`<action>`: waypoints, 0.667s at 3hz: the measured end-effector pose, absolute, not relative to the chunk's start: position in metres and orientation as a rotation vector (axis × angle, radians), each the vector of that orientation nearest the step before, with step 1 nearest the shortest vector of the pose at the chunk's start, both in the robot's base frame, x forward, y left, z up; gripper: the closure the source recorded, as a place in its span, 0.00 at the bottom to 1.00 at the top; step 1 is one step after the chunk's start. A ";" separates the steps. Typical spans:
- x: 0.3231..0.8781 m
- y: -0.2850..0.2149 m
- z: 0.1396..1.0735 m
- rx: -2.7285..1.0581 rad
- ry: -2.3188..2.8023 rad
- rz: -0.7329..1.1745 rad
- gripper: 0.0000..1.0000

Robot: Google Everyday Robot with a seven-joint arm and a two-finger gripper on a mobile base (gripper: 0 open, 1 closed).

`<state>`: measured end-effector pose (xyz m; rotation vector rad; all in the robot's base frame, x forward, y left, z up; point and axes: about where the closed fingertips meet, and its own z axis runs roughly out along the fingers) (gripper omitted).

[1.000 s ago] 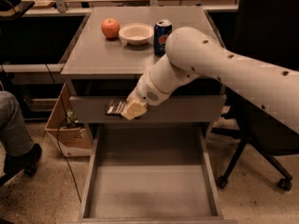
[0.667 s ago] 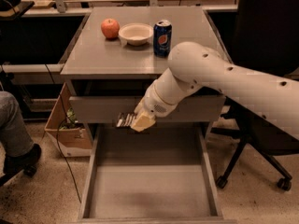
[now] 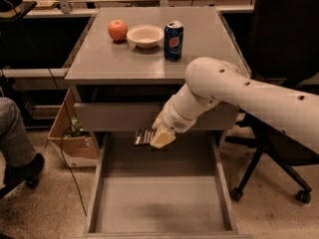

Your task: Place rxbar chocolate into middle drawer

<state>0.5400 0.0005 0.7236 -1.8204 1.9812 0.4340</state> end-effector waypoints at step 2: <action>0.538 -0.010 0.656 -1.861 1.977 0.379 1.00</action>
Offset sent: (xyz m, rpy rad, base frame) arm 0.0004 -0.0234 -0.1131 -0.0786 -0.0439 0.0199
